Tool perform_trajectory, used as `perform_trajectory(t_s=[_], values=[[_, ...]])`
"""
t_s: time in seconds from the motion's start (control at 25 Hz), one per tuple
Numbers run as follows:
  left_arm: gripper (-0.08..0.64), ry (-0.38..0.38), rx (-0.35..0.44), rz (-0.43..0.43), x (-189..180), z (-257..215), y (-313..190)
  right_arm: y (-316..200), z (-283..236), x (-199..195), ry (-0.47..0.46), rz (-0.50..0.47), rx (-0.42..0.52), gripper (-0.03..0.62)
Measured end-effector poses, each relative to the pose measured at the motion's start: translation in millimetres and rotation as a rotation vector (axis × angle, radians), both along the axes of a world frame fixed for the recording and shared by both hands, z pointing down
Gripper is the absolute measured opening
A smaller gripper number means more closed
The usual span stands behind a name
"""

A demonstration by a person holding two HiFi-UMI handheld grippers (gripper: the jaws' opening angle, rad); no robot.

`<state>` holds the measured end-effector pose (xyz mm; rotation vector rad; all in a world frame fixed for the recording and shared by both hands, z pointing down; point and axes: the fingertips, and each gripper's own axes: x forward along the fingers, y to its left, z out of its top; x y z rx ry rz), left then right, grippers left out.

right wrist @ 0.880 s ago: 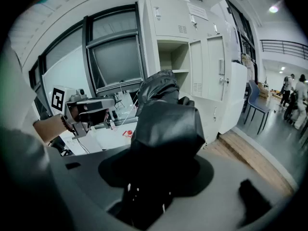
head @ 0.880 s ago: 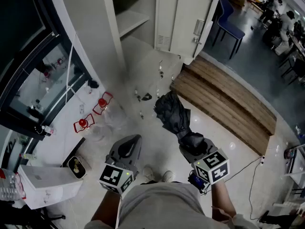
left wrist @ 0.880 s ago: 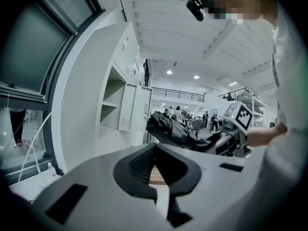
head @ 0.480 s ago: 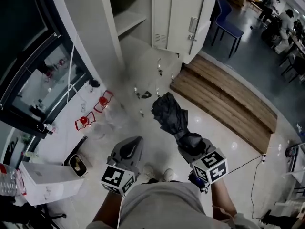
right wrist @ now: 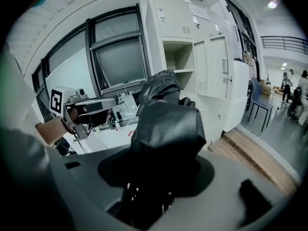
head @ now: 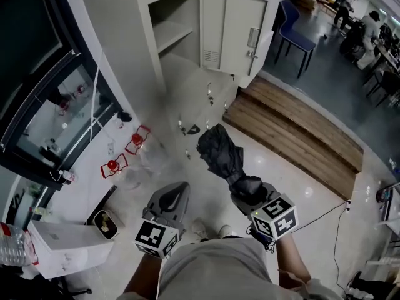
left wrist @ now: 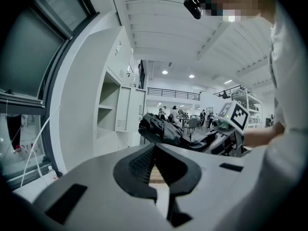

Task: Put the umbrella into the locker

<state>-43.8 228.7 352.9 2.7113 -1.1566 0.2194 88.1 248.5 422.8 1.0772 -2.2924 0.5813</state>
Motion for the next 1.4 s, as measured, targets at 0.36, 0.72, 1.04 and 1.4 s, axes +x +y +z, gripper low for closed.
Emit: perform_trajectory(t_s=[0.36,0.72,1.04,1.4], values=[[0.015,0.001,0.02,0.032,-22.7,0.5,4.2,5.2,-3.8,-21.9,-0.005,0.025,0.026,0.212],[0.015,0.0,0.02,0.034,-28.5,0.2,-2.7,-4.6,-7.9,-25.1,0.002,0.015,0.034,0.212],[0.015,-0.009,0.018,0.019,-26.6,3.3,-25.2,-32.3,-2.5,-22.5,-0.006,-0.005,0.023,0.212],[0.015,-0.008,0.007,-0.013,-28.5,11.3,-81.0,-94.8,4.0,-22.9,-0.008,-0.03,0.009,0.212]])
